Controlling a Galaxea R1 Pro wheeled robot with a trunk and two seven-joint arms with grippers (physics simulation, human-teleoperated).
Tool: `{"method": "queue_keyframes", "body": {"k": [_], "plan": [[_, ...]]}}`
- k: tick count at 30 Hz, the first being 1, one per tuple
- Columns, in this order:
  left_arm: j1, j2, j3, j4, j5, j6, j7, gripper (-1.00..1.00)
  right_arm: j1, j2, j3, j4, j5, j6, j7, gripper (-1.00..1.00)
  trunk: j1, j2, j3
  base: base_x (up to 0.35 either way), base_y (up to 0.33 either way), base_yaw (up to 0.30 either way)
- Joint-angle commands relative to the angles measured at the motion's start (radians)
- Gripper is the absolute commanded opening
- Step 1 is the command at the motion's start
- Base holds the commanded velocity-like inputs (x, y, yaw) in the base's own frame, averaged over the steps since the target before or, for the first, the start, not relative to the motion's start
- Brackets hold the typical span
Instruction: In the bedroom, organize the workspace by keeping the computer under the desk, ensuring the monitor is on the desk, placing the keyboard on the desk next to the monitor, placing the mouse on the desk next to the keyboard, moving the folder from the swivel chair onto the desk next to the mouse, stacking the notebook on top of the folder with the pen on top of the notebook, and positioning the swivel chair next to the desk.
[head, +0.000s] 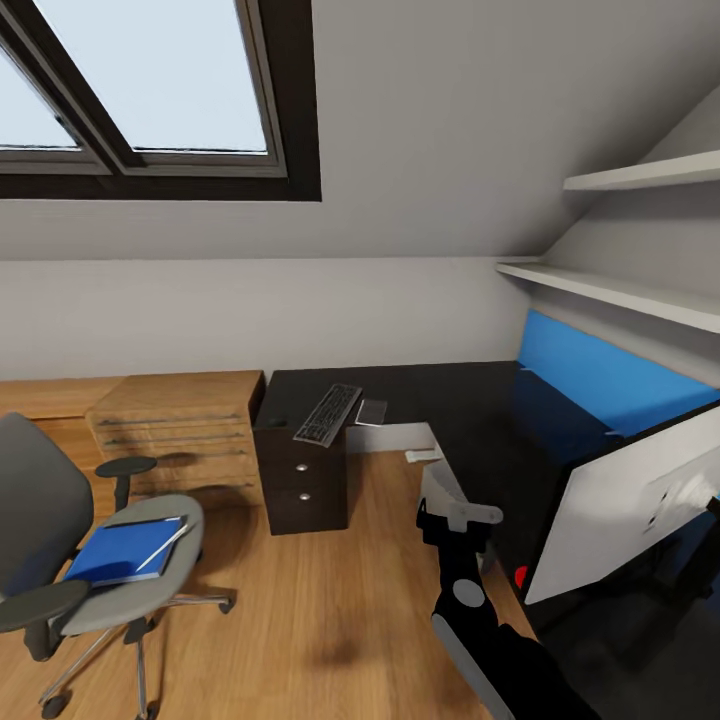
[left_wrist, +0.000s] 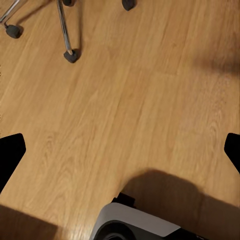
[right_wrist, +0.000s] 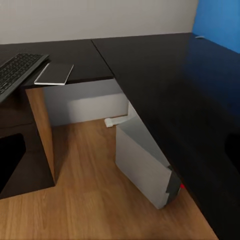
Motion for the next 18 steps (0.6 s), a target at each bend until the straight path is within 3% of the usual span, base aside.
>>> {"method": "queue_keyframes", "body": {"k": [1, 18], "plan": [[0.0, 0.001, -0.006, -0.001, 0.011, -0.005, 0.006, 1.0, -0.001, -0.001, 0.003, -0.002, -0.003, 0.008, -0.007, 1.0, 0.001, -0.002, -0.002, 0.011, 0.001, -0.043], [0.0, 0.001, -0.006, -0.001, 0.01, -0.005, 0.005, 1.0, -0.002, -0.004, 0.0, -0.002, -0.003, 0.008, -0.007, 1.0, 0.001, -0.002, 0.015, 0.002, 0.0, -0.158]]}}
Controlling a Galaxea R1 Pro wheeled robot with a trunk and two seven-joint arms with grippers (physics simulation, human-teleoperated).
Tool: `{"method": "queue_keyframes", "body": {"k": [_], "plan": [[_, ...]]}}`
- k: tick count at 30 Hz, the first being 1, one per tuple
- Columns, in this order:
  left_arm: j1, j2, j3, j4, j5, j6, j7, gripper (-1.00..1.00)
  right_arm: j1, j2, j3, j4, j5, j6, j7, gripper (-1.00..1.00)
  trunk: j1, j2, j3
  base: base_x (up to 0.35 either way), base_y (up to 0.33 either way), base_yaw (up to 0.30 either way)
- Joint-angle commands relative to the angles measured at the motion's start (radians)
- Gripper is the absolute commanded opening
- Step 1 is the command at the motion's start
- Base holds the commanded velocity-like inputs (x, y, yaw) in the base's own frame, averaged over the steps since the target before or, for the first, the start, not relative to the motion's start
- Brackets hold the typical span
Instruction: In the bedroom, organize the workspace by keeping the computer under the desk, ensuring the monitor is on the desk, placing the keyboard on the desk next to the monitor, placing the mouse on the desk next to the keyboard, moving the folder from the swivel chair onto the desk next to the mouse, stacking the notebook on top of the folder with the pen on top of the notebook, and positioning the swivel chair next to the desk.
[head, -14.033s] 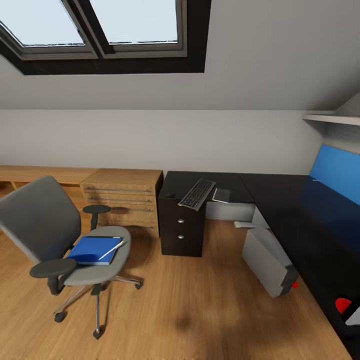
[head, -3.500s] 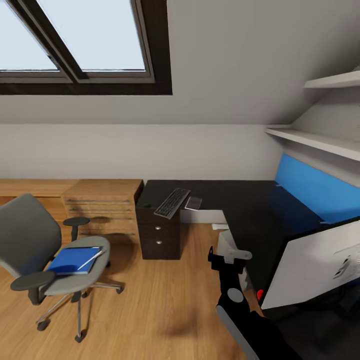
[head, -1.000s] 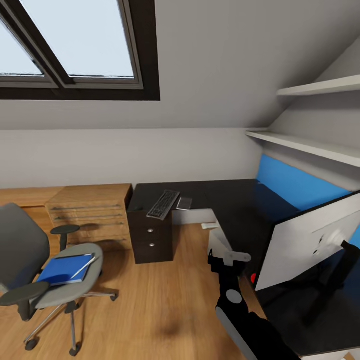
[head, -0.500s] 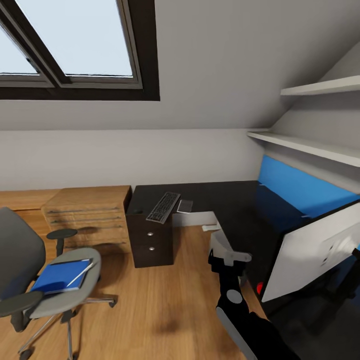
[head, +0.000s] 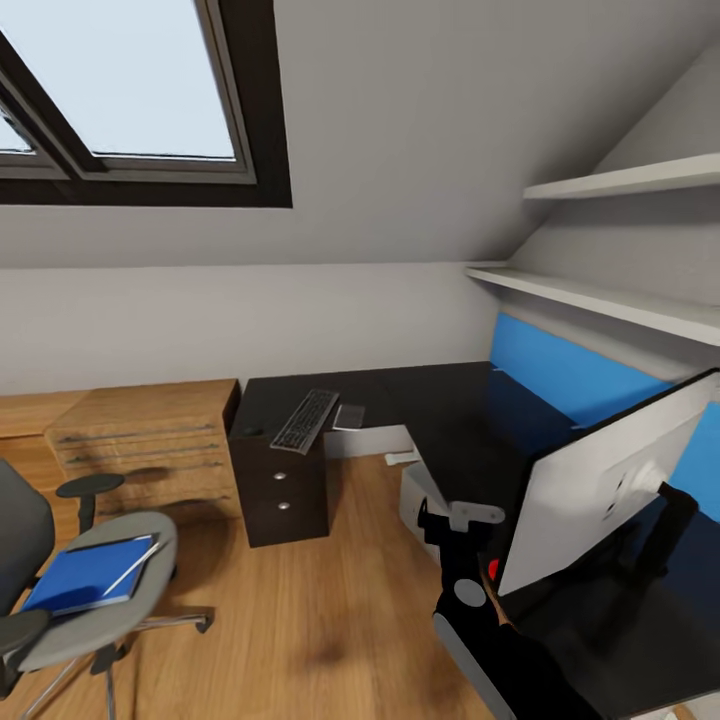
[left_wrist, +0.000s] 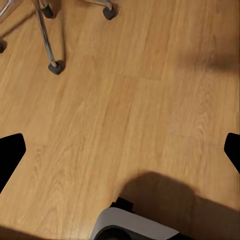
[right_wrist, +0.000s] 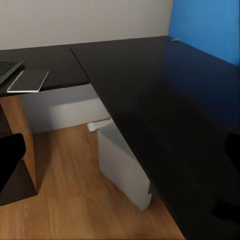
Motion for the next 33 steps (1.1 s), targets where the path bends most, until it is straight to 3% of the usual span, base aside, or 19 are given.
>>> {"method": "queue_keyframes", "body": {"k": [1, 11, 33], "plan": [[0.0, 0.001, -0.006, -0.002, 0.01, -0.005, 0.006, 1.0, -0.001, -0.001, 0.003, -0.002, -0.003, 0.007, -0.008, 1.0, 0.001, -0.002, -0.001, 0.0, 0.0, -0.187], [0.0, 0.001, -0.006, -0.002, 0.01, -0.006, 0.006, 1.0, -0.001, -0.001, 0.004, 0.0, -0.002, 0.007, -0.007, 1.0, 0.001, -0.002, 0.009, 0.001, 0.0, -0.169], [0.0, 0.0, -0.007, -0.002, 0.01, -0.021, 0.006, 1.0, -0.002, 0.002, 0.006, 0.008, 0.0, 0.007, -0.006, 1.0, 0.001, -0.002, 0.011, 0.158, 0.0, -0.012]]}}
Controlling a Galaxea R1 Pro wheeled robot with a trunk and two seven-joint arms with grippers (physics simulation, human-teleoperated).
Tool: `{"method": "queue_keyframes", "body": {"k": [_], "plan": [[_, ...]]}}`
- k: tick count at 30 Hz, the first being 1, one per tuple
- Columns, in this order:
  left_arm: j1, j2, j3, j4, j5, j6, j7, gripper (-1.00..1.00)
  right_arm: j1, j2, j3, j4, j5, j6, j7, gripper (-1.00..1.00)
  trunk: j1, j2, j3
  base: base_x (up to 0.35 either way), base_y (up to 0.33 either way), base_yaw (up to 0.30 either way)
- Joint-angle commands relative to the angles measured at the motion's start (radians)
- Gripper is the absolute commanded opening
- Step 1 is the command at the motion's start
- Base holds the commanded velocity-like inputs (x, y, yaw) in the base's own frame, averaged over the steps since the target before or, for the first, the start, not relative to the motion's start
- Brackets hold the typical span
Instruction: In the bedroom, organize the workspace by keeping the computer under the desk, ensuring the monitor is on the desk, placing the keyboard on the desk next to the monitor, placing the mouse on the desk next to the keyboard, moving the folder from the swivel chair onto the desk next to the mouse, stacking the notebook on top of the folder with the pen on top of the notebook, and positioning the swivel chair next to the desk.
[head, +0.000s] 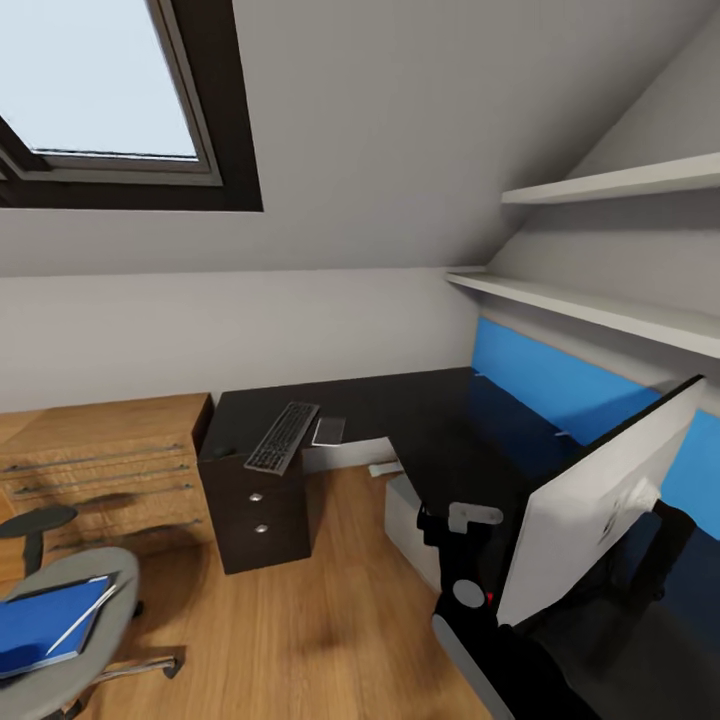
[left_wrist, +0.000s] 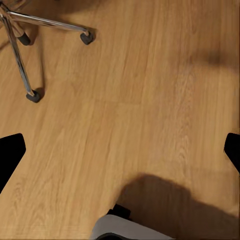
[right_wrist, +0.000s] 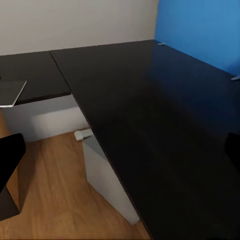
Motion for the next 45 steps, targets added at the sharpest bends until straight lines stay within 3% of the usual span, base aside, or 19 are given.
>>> {"method": "queue_keyframes", "body": {"k": [1, 16, 32, 40, 45], "plan": [[0.0, 0.001, -0.007, -0.001, 0.011, -0.015, 0.006, 1.0, -0.001, -0.001, 0.003, -0.002, -0.003, 0.008, -0.008, 1.0, 0.001, -0.002, -0.002, 0.185, 0.0, 0.0], [0.0, 0.002, -0.007, -0.001, 0.011, -0.034, 0.006, 1.0, -0.002, -0.002, -0.01, 0.011, -0.006, 0.008, -0.008, 1.0, 0.001, -0.002, -0.002, 0.029, 0.0, 0.0], [0.0, 0.002, -0.007, -0.001, 0.011, -0.035, 0.006, 1.0, -0.001, -0.001, -0.067, 0.033, -0.009, -0.025, -0.01, 1.0, 0.001, -0.002, -0.002, 0.0, 0.0, 0.0], [0.0, 0.001, -0.007, -0.001, 0.011, -0.036, 0.006, 1.0, -0.001, 0.001, -0.098, 0.035, -0.037, -0.026, -0.013, 1.0, 0.001, -0.002, -0.002, 0.0, 0.0, 0.0], [0.0, 0.001, -0.009, -0.001, 0.01, -0.037, 0.006, 1.0, -0.001, 0.002, -0.106, 0.035, -0.055, -0.026, -0.062, 1.0, 0.001, -0.002, -0.002, 0.0, 0.0, 0.0]]}}
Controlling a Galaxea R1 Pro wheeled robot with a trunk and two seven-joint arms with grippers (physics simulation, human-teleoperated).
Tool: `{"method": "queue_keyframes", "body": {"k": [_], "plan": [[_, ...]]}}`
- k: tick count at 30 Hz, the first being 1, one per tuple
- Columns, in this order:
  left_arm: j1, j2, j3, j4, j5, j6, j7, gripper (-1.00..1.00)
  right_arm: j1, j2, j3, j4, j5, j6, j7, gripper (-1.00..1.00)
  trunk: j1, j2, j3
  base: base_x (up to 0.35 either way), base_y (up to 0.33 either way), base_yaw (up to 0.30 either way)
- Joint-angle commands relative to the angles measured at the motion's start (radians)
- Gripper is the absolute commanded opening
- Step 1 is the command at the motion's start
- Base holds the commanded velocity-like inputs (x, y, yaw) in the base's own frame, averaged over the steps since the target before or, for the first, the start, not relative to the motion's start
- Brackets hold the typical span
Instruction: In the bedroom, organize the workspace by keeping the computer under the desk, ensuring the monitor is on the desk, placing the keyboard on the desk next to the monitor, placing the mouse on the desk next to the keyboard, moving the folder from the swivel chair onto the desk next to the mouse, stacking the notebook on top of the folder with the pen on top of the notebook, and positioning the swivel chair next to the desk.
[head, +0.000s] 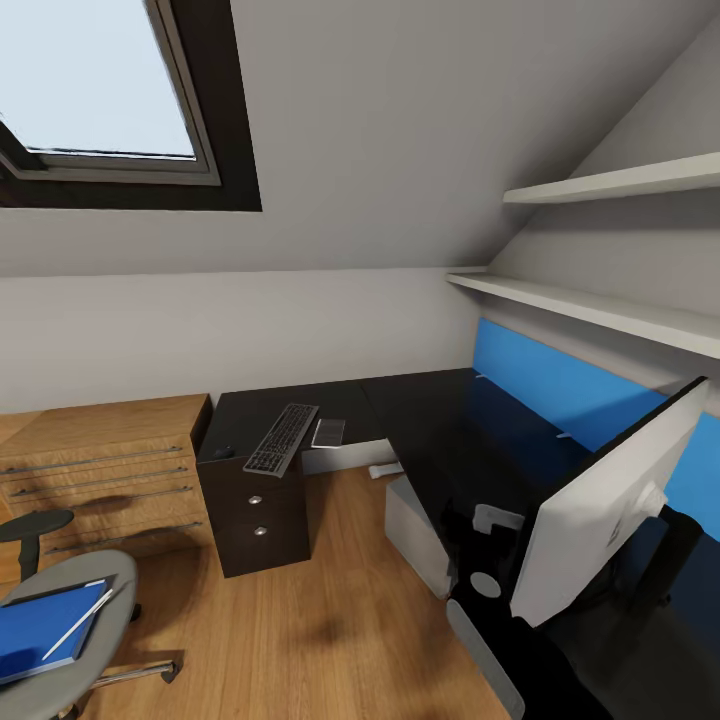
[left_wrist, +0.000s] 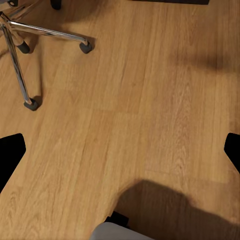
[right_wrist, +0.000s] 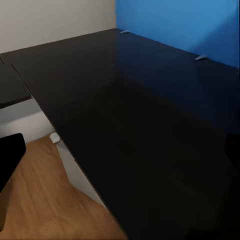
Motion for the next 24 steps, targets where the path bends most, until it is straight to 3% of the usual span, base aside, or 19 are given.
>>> {"method": "queue_keyframes", "body": {"k": [1, 24], "plan": [[0.0, 0.001, -0.007, -0.001, 0.01, -0.005, 0.005, 1.0, -0.001, -0.001, 0.003, -0.002, -0.006, 0.007, -0.027, 1.0, 0.001, -0.002, -0.002, 0.0, 0.0, 0.0], [0.0, 0.002, -0.005, -0.001, 0.011, -0.006, 0.005, 1.0, -0.001, 0.0, 0.006, 0.015, -0.01, 0.007, -0.047, 1.0, 0.001, -0.002, -0.002, -0.116, -0.002, 0.0]]}}
